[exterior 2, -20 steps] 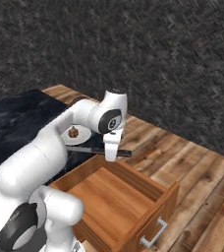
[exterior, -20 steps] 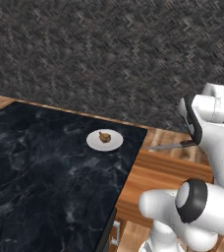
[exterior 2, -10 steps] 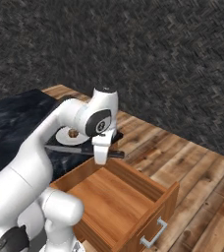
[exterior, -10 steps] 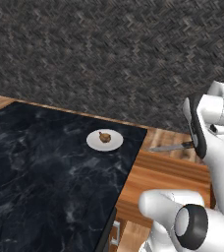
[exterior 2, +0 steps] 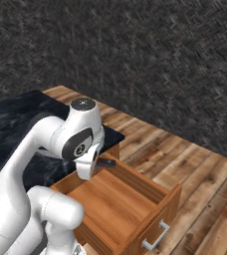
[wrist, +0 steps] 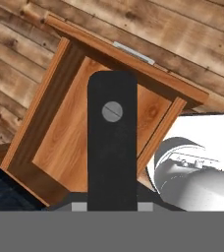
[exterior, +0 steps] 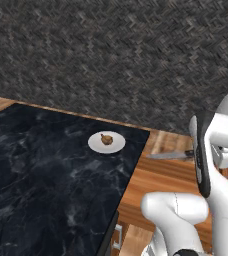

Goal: Pick up the knife from the drawer and place it on the cutting board. Then place the meat from the plate to the cutting board.

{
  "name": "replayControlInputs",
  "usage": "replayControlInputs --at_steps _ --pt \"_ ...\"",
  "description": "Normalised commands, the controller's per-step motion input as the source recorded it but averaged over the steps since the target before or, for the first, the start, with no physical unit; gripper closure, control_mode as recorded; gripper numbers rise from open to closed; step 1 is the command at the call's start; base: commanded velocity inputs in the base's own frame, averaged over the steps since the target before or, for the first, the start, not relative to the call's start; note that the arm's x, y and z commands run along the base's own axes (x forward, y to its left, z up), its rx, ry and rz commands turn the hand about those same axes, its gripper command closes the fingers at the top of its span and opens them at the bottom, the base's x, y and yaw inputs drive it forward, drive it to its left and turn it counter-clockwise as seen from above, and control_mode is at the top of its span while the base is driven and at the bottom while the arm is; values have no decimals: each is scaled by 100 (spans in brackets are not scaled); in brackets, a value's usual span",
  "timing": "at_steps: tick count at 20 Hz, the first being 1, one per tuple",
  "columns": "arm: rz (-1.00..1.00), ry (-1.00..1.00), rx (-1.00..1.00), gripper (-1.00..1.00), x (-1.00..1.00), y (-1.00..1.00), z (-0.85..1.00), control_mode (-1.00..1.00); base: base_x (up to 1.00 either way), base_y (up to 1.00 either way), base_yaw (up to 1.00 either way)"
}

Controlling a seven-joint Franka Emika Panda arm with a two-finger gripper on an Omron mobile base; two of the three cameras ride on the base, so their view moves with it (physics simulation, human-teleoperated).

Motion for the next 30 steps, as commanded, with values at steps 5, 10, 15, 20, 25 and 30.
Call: replayControlInputs --at_steps 5,10,15,20,25,30 --pt "-8 0 -3 100 0 18 52 -100 0 0 0" --pt "-5 0 -3 100 -2 16 53 -100 0 0 0" --pt "0 -1 0 100 -27 1 20 100 -37 3 0" --pt "0 0 0 100 0 0 0 100 -100 28 0" --pt "0 0 0 100 0 0 0 100 -100 41 0" --pt "0 0 0 100 0 0 0 100 -98 -29 48"
